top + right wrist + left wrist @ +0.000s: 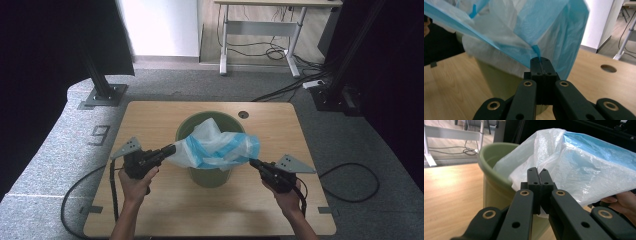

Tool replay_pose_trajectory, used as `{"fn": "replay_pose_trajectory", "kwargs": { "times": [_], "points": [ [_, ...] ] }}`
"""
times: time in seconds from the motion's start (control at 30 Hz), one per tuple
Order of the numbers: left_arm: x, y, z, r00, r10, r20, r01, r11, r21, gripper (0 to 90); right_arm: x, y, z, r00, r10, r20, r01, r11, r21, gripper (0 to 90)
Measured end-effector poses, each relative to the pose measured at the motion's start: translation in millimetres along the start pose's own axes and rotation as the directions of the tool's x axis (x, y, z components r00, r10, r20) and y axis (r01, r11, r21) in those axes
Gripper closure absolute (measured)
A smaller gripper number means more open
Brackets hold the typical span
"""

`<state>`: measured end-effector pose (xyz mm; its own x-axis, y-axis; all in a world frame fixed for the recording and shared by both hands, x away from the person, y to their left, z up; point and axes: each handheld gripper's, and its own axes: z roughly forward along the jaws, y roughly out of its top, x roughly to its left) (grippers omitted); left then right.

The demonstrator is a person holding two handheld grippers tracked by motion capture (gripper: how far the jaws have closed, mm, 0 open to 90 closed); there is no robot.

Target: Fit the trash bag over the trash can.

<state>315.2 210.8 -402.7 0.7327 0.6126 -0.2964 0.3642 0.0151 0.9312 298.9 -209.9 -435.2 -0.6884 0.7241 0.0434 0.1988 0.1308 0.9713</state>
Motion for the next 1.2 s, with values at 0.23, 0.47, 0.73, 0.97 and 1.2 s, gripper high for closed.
{"fn": "replay_pose_trajectory", "kwargs": {
  "times": [0.23, 0.47, 0.73, 0.97, 1.2],
  "points": [
    [4.5, -15.1, -5.9, 1.0, -0.005, -0.008, 0.005, 1.0, 0.0, 89.7, 6.8, -21.2, 5.7, 0.9996, 0.011, -0.026, -0.009, 0.999, 0.047, 88.9],
    [10.3, -27.0, -13.5, 0.9991, -0.039, 0.015, 0.039, 0.999, -0.019, 89.8, 9.7, -31.0, -0.2, 0.9986, 0.028, -0.046, -0.026, 0.998, 0.05, 88.9],
    [16.6, -34.9, -5.8, 0.9989, -0.047, -0.004, 0.047, 0.9988, 0.013, 89.7, 8.8, -37.7, 1.8, 0.9988, 0.029, -0.041, -0.026, 0.997, 0.075, 88.9],
    [14.0, -37.6, 0.5, 0.999, -0.015, -0.043, 0.017, 0.9985, 0.051, 89.7, 7.7, -50.0, 23.3, 0.9972, 0.054, -0.05, -0.048, 0.992, 0.118, 88.9],
    [6.6, -35.1, 1.4, 0.998, 0.018, -0.061, -0.013, 0.9964, 0.083, 89.7, 13.6, -53.2, 39.6, 0.999, 0.023, -0.039, -0.017, 0.987, 0.158, 88.9]
  ]
}}
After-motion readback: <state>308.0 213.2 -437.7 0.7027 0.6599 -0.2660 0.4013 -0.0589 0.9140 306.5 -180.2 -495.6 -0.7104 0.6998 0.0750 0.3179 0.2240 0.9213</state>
